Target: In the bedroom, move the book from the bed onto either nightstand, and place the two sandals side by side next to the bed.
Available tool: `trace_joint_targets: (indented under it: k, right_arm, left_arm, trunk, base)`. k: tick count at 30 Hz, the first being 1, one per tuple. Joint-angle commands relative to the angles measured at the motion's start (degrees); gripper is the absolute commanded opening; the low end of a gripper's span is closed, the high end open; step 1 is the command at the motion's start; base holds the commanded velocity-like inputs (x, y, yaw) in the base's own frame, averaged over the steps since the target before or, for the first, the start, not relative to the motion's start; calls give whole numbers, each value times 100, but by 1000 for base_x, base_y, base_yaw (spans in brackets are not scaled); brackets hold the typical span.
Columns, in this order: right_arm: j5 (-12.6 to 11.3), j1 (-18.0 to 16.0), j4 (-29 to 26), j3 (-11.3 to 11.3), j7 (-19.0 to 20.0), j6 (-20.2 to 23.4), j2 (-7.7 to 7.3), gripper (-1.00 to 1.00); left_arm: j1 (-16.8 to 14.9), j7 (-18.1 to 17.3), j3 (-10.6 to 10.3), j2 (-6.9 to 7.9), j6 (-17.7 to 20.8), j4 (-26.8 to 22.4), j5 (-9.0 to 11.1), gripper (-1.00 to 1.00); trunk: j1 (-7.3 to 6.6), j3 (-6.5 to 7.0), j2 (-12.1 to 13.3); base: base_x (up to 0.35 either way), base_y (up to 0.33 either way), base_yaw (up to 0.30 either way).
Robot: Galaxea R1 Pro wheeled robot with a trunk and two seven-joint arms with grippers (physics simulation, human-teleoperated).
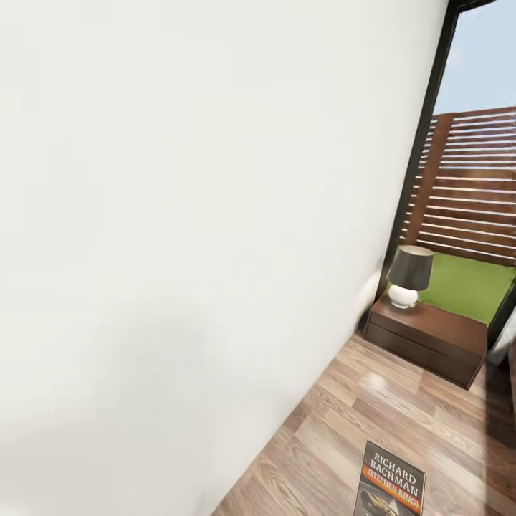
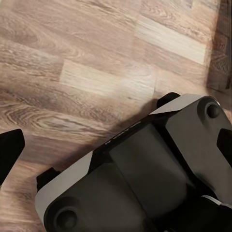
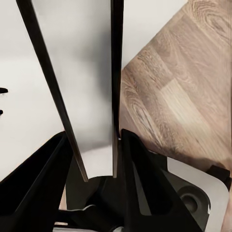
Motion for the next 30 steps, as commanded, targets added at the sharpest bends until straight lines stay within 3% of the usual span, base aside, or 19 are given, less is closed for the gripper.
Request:
trace_joint_targets:
  k: [1,23,30]
  right_arm:
    - [-62,-3,-2,35,15,50,-1,-100]
    - [-62,-3,-2,35,15,50,-1,-100]
    - [-62,-3,-2,35,15,50,-1,-100]
  left_arm:
    - [0,-7,-46,3,-32,1,23,100]
    - [0,-7,-46,3,-30,1,23,100]
    - [0,-7,-46,3,-32,1,24,100]
  trunk:
    - [2,-3,-5]
    - [2,-3,-5]
    - [2,-3,-5]
  base:
    - [9,0,-283]
    - [1,0,-283]
    - [167,0,-282]
